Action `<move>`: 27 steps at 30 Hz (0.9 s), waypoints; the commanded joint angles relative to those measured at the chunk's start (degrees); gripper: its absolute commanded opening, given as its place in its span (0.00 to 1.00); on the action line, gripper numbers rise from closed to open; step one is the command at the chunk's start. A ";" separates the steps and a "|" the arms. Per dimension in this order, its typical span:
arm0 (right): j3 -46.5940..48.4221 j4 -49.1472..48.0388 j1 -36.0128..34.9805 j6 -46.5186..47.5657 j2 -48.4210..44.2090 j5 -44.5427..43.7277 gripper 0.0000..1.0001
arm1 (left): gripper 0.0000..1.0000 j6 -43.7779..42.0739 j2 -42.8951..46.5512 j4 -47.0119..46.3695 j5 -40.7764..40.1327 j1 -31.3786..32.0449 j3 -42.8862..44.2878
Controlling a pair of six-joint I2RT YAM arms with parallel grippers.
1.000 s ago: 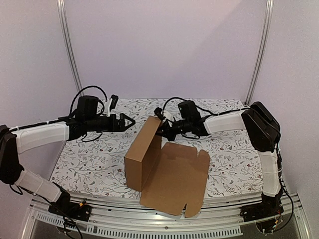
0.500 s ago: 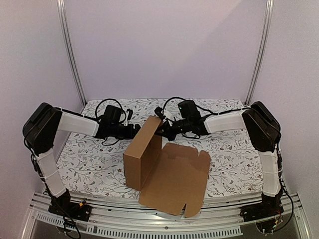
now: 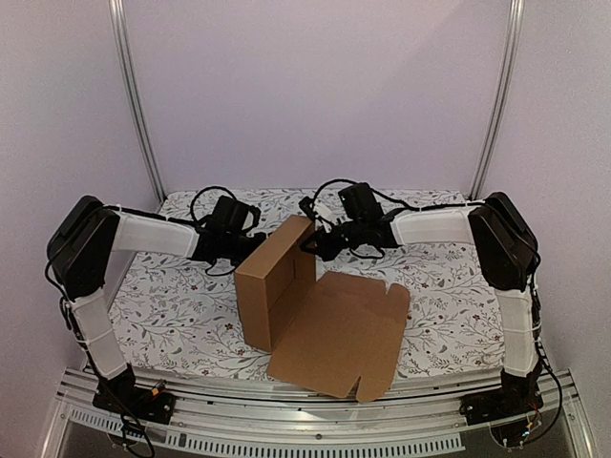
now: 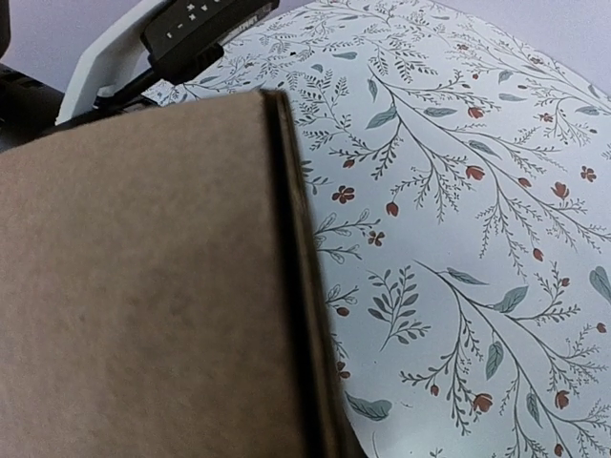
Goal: Fold the paper box
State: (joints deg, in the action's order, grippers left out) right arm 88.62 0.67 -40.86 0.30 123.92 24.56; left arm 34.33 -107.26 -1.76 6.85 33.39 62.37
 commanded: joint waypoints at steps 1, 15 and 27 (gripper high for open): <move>0.43 3.83 -0.18 -1.20 1.40 -2.52 0.05 | 0.87 2.90 6.19 4.56 -3.70 3.63 -0.68; 27.15 59.51 -0.10 40.54 -1.90 -11.32 0.07 | 0.90 -2.30 22.95 7.58 -14.61 -6.24 -17.18; 53.24 79.25 -8.96 51.57 19.26 -39.66 0.35 | 0.92 -3.76 31.02 7.24 -10.86 -7.80 -20.80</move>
State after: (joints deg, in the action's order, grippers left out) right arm 138.34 70.83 -45.15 47.62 135.61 -1.98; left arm 31.29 -77.47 5.39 -6.37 26.33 42.35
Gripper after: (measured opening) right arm 0.213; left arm 0.916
